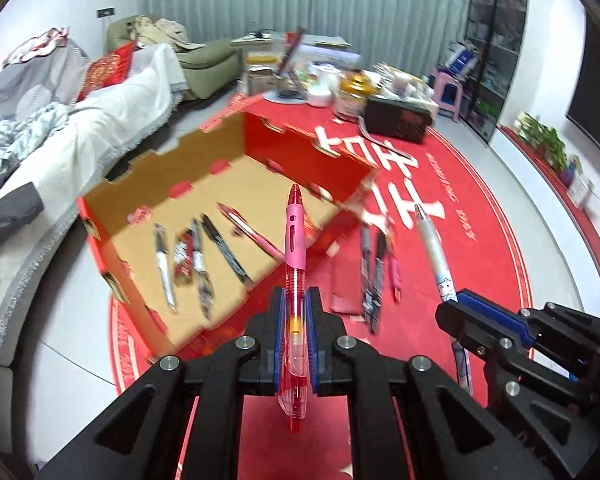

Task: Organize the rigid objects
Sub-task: 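Carry the pink pen and white-blue pen over the cardboard box with both grippers, then lower both pens into the box and open both grippers to release them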

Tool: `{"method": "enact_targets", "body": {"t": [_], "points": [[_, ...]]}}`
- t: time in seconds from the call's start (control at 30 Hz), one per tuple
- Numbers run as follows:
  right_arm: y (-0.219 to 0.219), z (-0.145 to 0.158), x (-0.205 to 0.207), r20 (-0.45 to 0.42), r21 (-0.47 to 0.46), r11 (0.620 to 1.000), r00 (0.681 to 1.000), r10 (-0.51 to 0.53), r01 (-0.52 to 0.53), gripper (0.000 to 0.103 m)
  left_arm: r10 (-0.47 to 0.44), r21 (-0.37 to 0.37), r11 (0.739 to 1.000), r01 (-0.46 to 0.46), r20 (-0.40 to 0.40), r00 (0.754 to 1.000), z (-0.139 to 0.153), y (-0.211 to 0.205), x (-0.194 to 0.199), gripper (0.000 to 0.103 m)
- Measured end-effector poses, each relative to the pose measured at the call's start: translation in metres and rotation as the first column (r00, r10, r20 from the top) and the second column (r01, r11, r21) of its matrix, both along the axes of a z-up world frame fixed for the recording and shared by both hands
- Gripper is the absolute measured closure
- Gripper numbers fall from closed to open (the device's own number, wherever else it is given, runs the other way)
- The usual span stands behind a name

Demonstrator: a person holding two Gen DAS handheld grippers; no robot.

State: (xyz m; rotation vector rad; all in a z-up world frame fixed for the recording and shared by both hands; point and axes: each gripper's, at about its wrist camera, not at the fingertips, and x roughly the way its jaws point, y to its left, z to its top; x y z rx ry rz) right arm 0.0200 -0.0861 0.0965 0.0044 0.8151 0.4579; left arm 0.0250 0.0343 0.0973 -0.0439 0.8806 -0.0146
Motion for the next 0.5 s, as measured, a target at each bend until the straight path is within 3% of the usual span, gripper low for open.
{"method": "enact_targets", "body": {"t": [0.23, 0.5], "points": [[0.048, 0.025, 0.030, 0.049, -0.010, 0.996, 0.995, 0.091, -0.091, 0.093, 0.081, 0.018, 0.997, -0.081, -0.019, 0.997, 0.001, 0.034, 0.022, 0.093], [0.087, 0.030, 0.074, 0.056, -0.029, 0.991, 0.989, 0.135, -0.134, 0.093, 0.160, 0.010, 0.987, -0.160, -0.047, 0.986, -0.004, 0.073, 0.051, 0.093]]}}
